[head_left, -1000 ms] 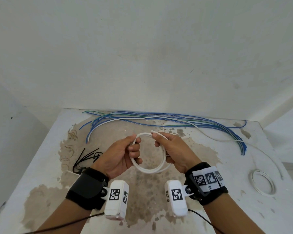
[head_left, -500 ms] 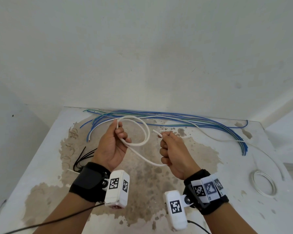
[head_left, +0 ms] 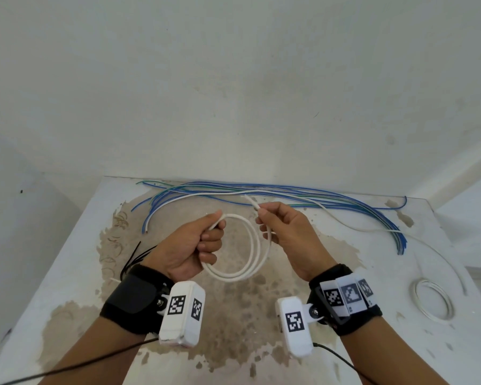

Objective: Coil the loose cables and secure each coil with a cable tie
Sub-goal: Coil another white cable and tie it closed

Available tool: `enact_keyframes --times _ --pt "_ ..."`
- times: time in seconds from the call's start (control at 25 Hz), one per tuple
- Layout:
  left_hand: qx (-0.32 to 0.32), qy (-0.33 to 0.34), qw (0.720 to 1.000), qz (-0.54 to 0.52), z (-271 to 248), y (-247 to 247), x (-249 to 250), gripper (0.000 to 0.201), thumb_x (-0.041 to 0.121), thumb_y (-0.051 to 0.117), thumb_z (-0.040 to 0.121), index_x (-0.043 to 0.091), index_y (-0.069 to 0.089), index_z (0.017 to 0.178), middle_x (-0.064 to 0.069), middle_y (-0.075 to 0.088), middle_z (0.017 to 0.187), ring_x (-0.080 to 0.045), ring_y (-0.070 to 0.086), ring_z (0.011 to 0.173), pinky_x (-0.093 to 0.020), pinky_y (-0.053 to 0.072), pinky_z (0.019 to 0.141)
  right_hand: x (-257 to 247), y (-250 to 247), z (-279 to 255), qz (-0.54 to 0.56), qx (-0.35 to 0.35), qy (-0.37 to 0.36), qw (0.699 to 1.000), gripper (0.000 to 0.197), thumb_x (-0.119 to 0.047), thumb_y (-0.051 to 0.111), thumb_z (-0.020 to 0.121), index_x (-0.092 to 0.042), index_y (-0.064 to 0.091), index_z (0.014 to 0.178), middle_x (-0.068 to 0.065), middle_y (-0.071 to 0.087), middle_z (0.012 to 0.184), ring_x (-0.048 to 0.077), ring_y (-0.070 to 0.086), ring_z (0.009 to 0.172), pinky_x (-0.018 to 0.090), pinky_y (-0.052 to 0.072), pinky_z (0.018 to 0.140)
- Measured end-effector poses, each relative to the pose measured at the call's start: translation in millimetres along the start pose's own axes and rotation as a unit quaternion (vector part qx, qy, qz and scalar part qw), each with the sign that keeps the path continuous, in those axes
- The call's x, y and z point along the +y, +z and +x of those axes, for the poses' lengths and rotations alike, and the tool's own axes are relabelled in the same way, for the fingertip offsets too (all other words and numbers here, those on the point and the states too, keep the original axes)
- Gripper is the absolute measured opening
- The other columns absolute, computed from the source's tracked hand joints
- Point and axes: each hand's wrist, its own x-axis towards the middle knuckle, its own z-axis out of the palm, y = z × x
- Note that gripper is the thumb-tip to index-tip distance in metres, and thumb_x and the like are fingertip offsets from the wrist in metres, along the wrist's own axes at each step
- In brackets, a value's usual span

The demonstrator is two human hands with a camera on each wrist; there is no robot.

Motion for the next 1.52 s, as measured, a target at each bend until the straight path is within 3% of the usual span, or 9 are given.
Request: enact_keyframes --times 0.28,0.36,0.52,0.68,0.84,0.96,1.16,1.4,1.52 --pt "0.023 -0.045 0.993 0.110 -5 9 2 0.036 0.044 0.042 0.104 0.016 0.052 0.083 0.010 0.024 0.052 -0.001 0.019 0.037 -0.013 0.014 0.033 7 10 -6 -0.127 -0.013 -0.061 0.990 0.009 -0.029 0.071 0.094 -0.030 0.080 0.098 -0.005 0.075 0.080 0.009 0.064 0.069 0.028 0.053 0.070" --pt "0.028 -0.063 0.989 0.127 -5 10 2 0.043 0.052 0.038 0.102 0.017 0.051 0.081 0.009 0.024 0.052 -0.001 0.018 0.037 -0.013 0.013 0.034 6 10 -8 -0.175 -0.017 -0.082 0.981 0.011 -0.032 0.070 0.095 -0.032 0.079 0.100 -0.009 0.075 0.082 0.003 0.066 0.072 0.020 0.050 0.068" --pt "0.037 -0.094 0.983 0.155 -2 12 2 0.062 0.073 0.030 0.094 0.019 0.050 0.072 0.009 0.020 0.053 -0.001 0.015 0.037 -0.013 0.009 0.037 8 10 -11 -0.254 -0.045 -0.147 0.955 0.013 -0.034 0.070 0.094 -0.033 0.079 0.103 -0.011 0.074 0.090 0.007 0.067 0.085 0.027 0.053 0.077" --pt "0.030 -0.099 0.983 0.150 -3 13 -1 0.042 0.047 0.041 0.100 0.018 0.048 0.070 0.009 0.020 0.050 -0.002 0.016 0.034 -0.012 0.012 0.033 11 7 -14 -0.248 -0.039 -0.158 0.955 0.016 -0.036 0.071 0.092 -0.036 0.078 0.107 -0.008 0.060 0.095 0.004 0.062 0.087 0.019 0.050 0.082" --pt "-0.004 -0.115 0.988 0.099 -3 15 -4 0.041 0.041 0.039 0.100 0.017 0.051 0.069 0.009 0.020 0.049 0.000 0.018 0.033 -0.012 0.014 0.032 20 12 -18 -0.191 -0.062 -0.188 0.961 0.025 -0.032 0.069 0.095 -0.035 0.072 0.120 -0.008 0.056 0.119 0.008 0.062 0.109 0.020 0.053 0.091" --pt "-0.022 -0.126 0.989 0.076 -2 16 -9 0.037 0.038 0.040 0.098 0.017 0.051 0.070 0.010 0.023 0.047 0.000 0.019 0.032 -0.012 0.014 0.032 21 13 -17 -0.211 -0.041 -0.241 0.946 0.011 -0.023 0.073 0.093 -0.026 0.078 0.102 -0.011 0.065 0.108 0.008 0.065 0.101 0.019 0.055 0.076" --pt "-0.042 -0.149 0.987 0.038 -5 12 -11 0.027 0.033 0.043 0.091 0.014 0.052 0.074 0.010 0.025 0.049 0.000 0.023 0.033 -0.013 0.017 0.033 21 4 -11 -0.281 -0.111 -0.272 0.914 0.008 -0.016 0.070 0.096 -0.019 0.074 0.102 -0.010 0.070 0.095 0.001 0.066 0.089 0.015 0.051 0.079" --pt "-0.021 -0.126 0.992 0.021 -9 16 -15 0.018 0.023 0.049 0.090 0.011 0.058 0.082 0.010 0.032 0.055 -0.003 0.033 0.038 -0.021 0.039 0.037 23 -4 -14 -0.272 -0.101 -0.206 0.935 0.004 -0.019 0.058 0.103 -0.018 0.062 0.103 -0.003 0.074 0.095 0.010 0.068 0.077 0.027 0.054 0.070" --pt "-0.037 -0.120 0.992 -0.009 -8 16 -22 0.023 0.025 0.050 0.093 0.009 0.064 0.085 0.009 0.031 0.059 -0.001 0.031 0.039 -0.017 0.030 0.037 18 -10 -17 -0.227 -0.143 -0.131 0.954 0.006 -0.018 0.054 0.104 -0.018 0.053 0.098 -0.008 0.072 0.115 0.010 0.072 0.089 0.033 0.058 0.079"
